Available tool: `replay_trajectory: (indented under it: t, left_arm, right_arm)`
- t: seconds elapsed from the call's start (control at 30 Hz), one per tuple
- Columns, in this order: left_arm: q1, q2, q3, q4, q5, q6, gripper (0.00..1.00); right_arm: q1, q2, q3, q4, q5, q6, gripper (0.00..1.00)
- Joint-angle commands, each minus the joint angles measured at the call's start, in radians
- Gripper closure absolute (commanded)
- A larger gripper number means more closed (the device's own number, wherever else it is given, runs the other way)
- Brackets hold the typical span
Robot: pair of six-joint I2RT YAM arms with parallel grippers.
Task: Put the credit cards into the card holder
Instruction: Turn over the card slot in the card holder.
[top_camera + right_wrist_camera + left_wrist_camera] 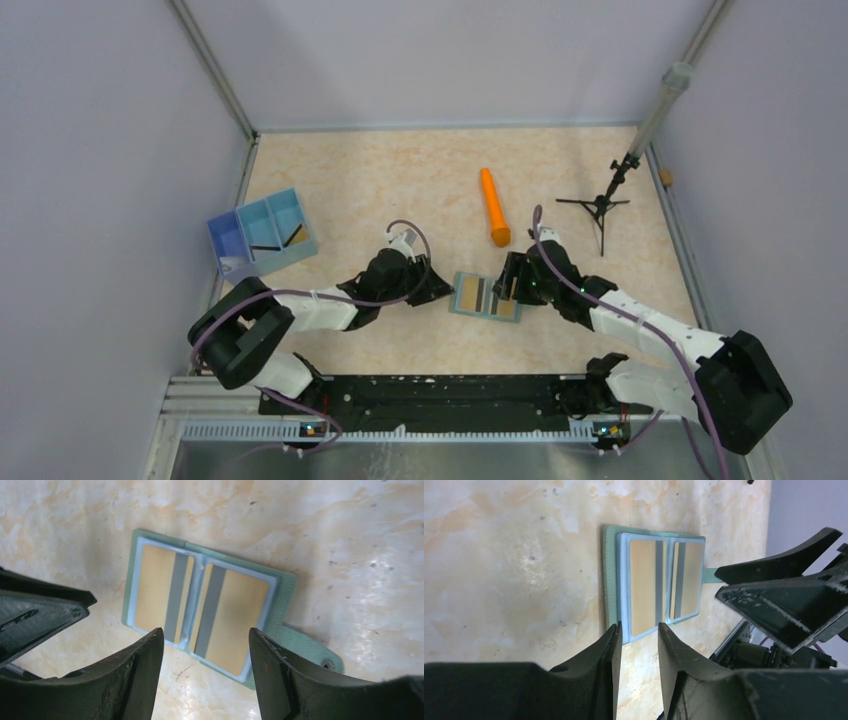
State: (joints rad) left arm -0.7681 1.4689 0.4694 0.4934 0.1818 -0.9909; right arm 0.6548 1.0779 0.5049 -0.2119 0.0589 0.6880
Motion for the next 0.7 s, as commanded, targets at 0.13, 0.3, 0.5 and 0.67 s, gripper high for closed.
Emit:
replay_trajectory:
  t: [0.13,0.3,0.5,0.67]
  left_arm:
    - [0.002,-0.051,0.032,-0.128,-0.031,0.031,0.56]
    - [0.003,-0.052,0.032,-0.136,-0.025,0.029,0.53]
    - [0.003,0.006,0.056,-0.109,0.004,0.023,0.52]
    - [0.003,0.068,0.083,-0.078,0.021,0.023,0.52]
  right_arm:
    - [-0.061,-0.018,-0.047,-0.015,-0.056,0.035,0.45]
    - [-0.061,-0.016,-0.091,-0.006,-0.056,0.069,0.49]
    - [-0.061,-0.055,-0.108,-0.045,-0.033,0.078,0.49]
    - [-0.061,-0.045,-0.14,-0.017,-0.049,0.102,0.49]
